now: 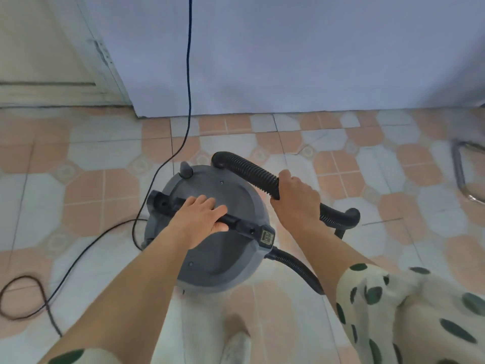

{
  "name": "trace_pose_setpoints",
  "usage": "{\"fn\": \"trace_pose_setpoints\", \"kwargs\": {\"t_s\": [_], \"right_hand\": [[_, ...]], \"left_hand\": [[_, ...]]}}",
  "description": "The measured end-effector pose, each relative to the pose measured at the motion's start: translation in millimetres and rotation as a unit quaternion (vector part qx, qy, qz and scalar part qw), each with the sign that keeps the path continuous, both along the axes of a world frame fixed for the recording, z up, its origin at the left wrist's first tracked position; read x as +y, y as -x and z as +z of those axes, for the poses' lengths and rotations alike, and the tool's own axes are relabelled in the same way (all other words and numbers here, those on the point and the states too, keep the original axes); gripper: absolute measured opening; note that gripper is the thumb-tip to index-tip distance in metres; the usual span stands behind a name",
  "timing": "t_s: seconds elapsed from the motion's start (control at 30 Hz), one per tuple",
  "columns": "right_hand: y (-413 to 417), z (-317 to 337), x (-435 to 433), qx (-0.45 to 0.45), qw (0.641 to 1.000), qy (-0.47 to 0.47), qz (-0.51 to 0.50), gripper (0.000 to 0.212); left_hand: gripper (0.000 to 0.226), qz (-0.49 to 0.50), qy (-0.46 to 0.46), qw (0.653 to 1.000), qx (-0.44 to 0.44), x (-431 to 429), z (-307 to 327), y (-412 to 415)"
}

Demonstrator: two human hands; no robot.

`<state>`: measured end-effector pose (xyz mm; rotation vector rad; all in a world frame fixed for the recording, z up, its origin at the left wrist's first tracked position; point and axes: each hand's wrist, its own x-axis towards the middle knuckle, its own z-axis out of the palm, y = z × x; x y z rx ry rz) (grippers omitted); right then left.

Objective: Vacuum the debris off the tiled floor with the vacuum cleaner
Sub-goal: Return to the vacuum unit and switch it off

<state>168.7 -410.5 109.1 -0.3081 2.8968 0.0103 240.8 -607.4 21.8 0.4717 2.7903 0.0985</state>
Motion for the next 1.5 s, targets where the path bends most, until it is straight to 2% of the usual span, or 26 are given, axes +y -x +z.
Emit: {"fn": "trace_pose_setpoints", "kwargs": {"t_s": [0.3,0.43,0.77,0.93,1.03,1.1,1.23,1.33,1.43,1.5], "right_hand": [[203.8,2.7,-49.2,0.029,0.999,-0.017,0.021,0.026],[291.8,-7.3,-83.2,0.037,0.997,-0.007,0.067,0.026],[420.0,5.3,-131.5,0.037,0.983,0.025,0.177,0.025],[455.5,14.6,-157.9,0.029,0.968,0.048,0.244,0.026],[468.5,14.5,-166.4,0.032,0.954,0.043,0.294,0.026],[474.6,10.5,-172.2,0.002,0.952,0.035,0.306,0.030],[484.7,-7.7,-188.0,-0.125,0.945,0.027,0.302,0.048],[484.7,-26.8,-201.2,-0.209,0.923,0.063,0.317,0.045],[477.0,-51.6,-208.1,-0.218,0.911,0.068,0.342,0.035],[470.1,-63.5,-207.9,-0.198,0.912,0.034,0.358,0.043]], "left_hand": [[0.046,0.037,0.006,0.999,0.017,-28.9,-0.8,194.6],[0.046,0.068,-0.001,0.998,0.012,-49.0,-4.6,275.9],[0.046,0.135,0.024,0.991,0.006,-66.6,-1.7,371.6],[0.046,0.176,0.020,0.984,-0.002,-69.4,-0.3,397.8],[0.042,0.209,0.017,0.975,0.070,-67.1,-4.3,409.0],[0.041,0.232,-0.003,0.966,0.110,-63.3,-7.0,404.7],[0.064,0.202,-0.032,0.970,0.128,-68.0,-11.4,372.0],[0.085,0.165,-0.029,0.980,0.109,-89.3,-7.0,353.6],[0.090,0.155,-0.027,0.982,0.106,-102.8,-1.4,349.8],[0.091,0.158,-0.030,0.982,0.096,-107.1,0.3,348.6]]}}
